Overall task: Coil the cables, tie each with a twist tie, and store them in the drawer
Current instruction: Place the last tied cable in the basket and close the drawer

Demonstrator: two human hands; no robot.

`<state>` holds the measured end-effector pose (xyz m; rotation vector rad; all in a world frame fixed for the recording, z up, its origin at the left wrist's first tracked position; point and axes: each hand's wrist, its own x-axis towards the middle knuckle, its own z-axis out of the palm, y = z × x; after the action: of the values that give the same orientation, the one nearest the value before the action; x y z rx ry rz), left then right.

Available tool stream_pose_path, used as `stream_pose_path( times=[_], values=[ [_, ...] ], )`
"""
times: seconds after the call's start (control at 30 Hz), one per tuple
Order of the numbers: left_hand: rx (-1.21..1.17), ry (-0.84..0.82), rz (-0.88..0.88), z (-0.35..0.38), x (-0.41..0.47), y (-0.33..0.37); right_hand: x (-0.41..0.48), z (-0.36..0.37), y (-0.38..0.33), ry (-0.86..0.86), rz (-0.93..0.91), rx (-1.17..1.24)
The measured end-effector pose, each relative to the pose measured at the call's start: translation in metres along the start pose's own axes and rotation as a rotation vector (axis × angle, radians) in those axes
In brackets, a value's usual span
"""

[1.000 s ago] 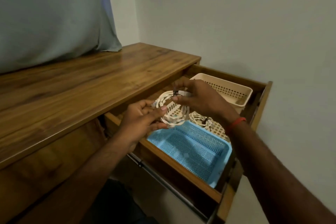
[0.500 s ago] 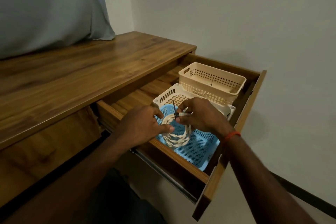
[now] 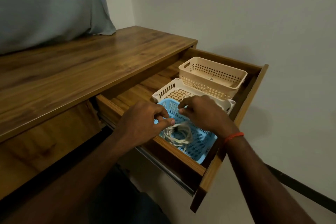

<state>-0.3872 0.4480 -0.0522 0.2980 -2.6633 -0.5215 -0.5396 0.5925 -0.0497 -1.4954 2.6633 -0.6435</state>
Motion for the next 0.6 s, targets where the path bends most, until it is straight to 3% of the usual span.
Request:
stream_pose_path(
  times=[0.17, 0.23, 0.3, 0.4, 0.6],
  values=[
    [0.125, -0.044, 0.074, 0.005, 0.002, 0.02, -0.025, -0.029, 0.024, 0.33, 0.259, -0.217],
    [0.155, -0.081, 0.081, 0.009, 0.003, 0.026, -0.035, -0.041, 0.04, 0.337, 0.448, -0.304],
    [0.176, -0.095, 0.092, 0.013, 0.002, 0.031, -0.04, -0.048, 0.054, 0.248, 0.606, -0.242],
    [0.194, -0.109, 0.108, 0.016, 0.002, 0.04, -0.041, -0.04, 0.064, 0.157, 0.601, -0.108],
    [0.208, -0.149, 0.128, 0.022, 0.006, 0.046, -0.032, -0.037, 0.073, 0.22, 0.571, 0.014]
  ],
)
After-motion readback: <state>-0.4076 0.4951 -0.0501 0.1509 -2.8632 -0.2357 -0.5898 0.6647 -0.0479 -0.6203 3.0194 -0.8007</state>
